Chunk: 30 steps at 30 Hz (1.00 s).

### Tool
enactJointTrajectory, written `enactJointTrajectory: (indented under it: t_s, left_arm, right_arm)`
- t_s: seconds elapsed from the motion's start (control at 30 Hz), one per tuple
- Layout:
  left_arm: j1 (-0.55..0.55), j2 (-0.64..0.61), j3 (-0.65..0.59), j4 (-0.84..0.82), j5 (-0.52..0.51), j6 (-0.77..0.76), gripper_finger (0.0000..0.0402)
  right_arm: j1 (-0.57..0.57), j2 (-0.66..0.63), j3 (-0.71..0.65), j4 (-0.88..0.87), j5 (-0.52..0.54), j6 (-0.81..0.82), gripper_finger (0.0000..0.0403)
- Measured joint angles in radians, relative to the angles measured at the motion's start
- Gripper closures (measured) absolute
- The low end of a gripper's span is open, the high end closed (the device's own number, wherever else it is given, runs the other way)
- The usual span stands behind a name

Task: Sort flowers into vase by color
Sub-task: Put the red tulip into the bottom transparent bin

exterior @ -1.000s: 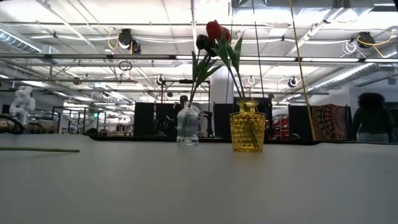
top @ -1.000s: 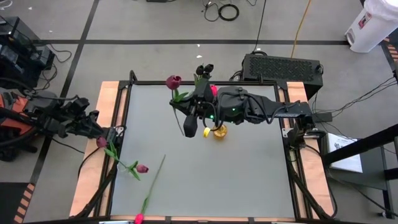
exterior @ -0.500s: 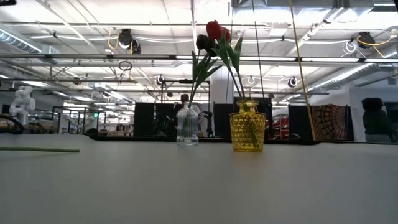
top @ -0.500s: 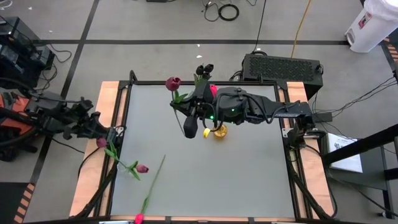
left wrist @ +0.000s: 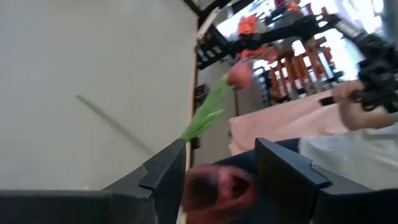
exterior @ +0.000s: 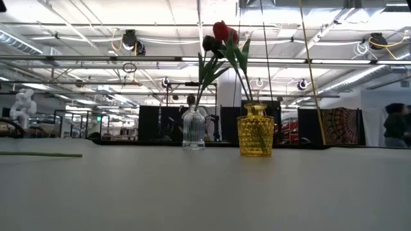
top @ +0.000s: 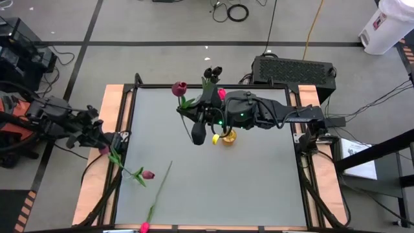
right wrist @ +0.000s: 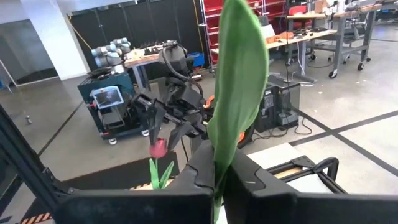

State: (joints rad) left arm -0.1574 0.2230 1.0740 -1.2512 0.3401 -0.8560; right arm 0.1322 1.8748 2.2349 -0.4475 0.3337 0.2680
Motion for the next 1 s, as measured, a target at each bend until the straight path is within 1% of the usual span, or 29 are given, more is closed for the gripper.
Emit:
enactJointTrajectory:
  t_s: [0.07,0.2,0.47,0.6,1.0]
  left_arm:
    - [0.0,0.0,0.0,-0.029,-0.013,0.027,0.0204]
    - [0.0,0.0,0.0,-0.041,-0.03,0.023,0.0204]
    - [0.0,0.0,0.0,0.015,0.047,-0.055,0.0204]
    - [0.0,0.0,0.0,0.037,0.06,-0.095,0.0204]
    - [0.0,0.0,0.0,0.04,0.198,-0.223,0.0204]
  right_arm:
    - [0.0,0.0,0.0,0.0,0.0,0.0,0.0403]
    - [0.0,0.0,0.0,0.0,0.0,-0.002,0.0403]
    - [-0.001,0.0,0.0,-0.023,0.0,-0.003,0.0403]
    - [-0.002,0.0,0.0,-0.034,0.0,-0.003,0.0403]
    - [-0.002,0.0,0.0,-0.042,0.0,0.0,0.0403]
